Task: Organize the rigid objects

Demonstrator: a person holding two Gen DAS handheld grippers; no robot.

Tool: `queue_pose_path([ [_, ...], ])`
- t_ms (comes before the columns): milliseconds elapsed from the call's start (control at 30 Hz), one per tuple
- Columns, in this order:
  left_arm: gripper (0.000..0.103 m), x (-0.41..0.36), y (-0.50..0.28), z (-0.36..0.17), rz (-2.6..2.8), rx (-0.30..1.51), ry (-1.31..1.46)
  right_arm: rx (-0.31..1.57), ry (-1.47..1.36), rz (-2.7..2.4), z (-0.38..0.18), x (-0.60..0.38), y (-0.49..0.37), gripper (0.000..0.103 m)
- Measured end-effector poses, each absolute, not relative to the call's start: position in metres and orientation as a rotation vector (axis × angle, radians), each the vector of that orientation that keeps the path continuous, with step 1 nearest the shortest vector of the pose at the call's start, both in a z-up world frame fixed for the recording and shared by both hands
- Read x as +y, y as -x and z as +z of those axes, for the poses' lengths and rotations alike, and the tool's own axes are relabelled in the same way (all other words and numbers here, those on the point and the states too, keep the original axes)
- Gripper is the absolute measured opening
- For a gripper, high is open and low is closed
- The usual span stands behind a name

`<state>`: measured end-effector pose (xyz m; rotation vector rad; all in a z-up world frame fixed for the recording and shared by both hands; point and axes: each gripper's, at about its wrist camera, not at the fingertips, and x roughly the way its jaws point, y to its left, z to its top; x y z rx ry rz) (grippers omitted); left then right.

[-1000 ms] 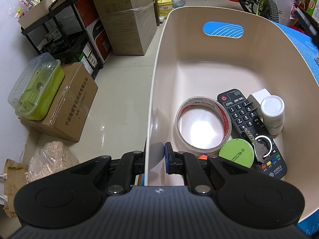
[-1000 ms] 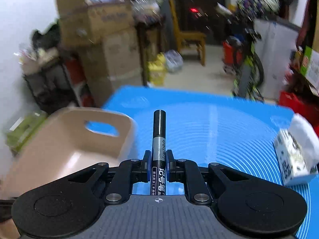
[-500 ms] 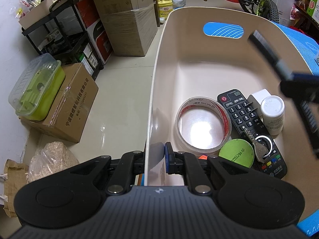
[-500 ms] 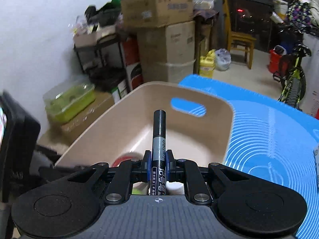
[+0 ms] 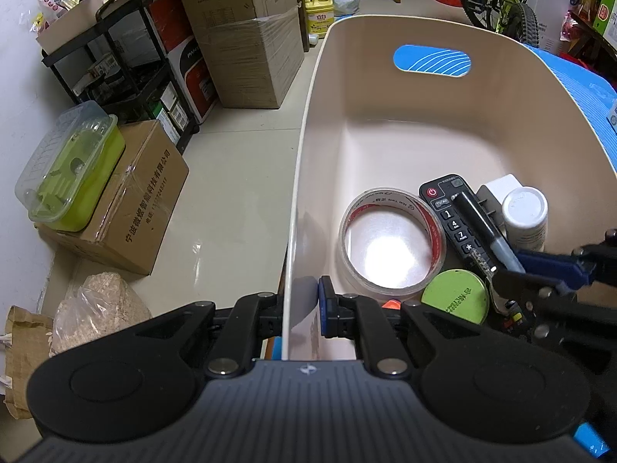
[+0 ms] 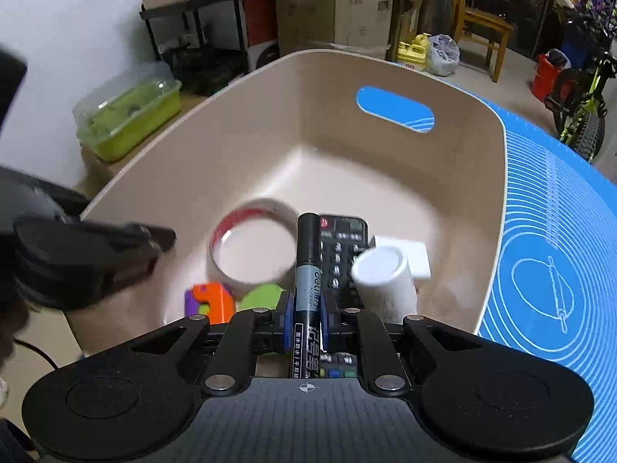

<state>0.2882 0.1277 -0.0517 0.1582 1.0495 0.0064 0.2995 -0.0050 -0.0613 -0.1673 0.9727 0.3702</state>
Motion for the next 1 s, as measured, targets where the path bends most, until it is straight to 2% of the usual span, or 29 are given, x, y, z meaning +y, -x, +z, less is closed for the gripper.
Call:
queue_pose_path([
  [100, 0.013, 0.127, -0.286, -0.049, 0.012, 1.040, -0.157, 0.948, 0.193, 0.370, -0.059, -0.006, -0.290, 0.031],
  [167, 0.013, 0.126, -0.285, -0.047, 0.018, 1.033, -0.161, 0.926, 0.173, 0.375, -0.052, -0.010, -0.282, 0.040],
  [233, 0.014, 0.126, -0.282, -0.043, 0.025, 1.018, -0.167, 0.897, 0.155, 0.372, -0.042, -0.014, -0.276, 0.055],
  [333, 0.017, 0.126, -0.274, -0.033, 0.027, 0.989, -0.162, 0.842, 0.130, 0.360, -0.023, -0.025, -0.263, 0.062],
  [400, 0.053, 0.125, -0.267, -0.023, 0.011, 0.963, -0.139, 0.812, 0.113, 0.339, -0.011, -0.035, -0.253, 0.068],
  [467, 0.067, 0.120, -0.257, -0.010, -0.006, 0.917, -0.126, 0.790, 0.101, 0.308, 0.000, -0.045, -0.242, 0.070],
  [500, 0.070, 0.117, -0.253, -0.005, -0.015, 0.902, -0.124, 0.779, 0.093, 0.292, 0.004, -0.050, -0.236, 0.072],
  [733, 0.074, 0.091, -0.215, 0.021, -0.058, 0.848, -0.128, 0.706, 0.035, 0.213, 0.034, -0.087, -0.193, 0.081],
  [1000, 0.075, 0.076, -0.165, 0.040, -0.050, 0.808, -0.152, 0.668, 0.009, 0.171, 0.053, -0.116, -0.143, 0.082],
])
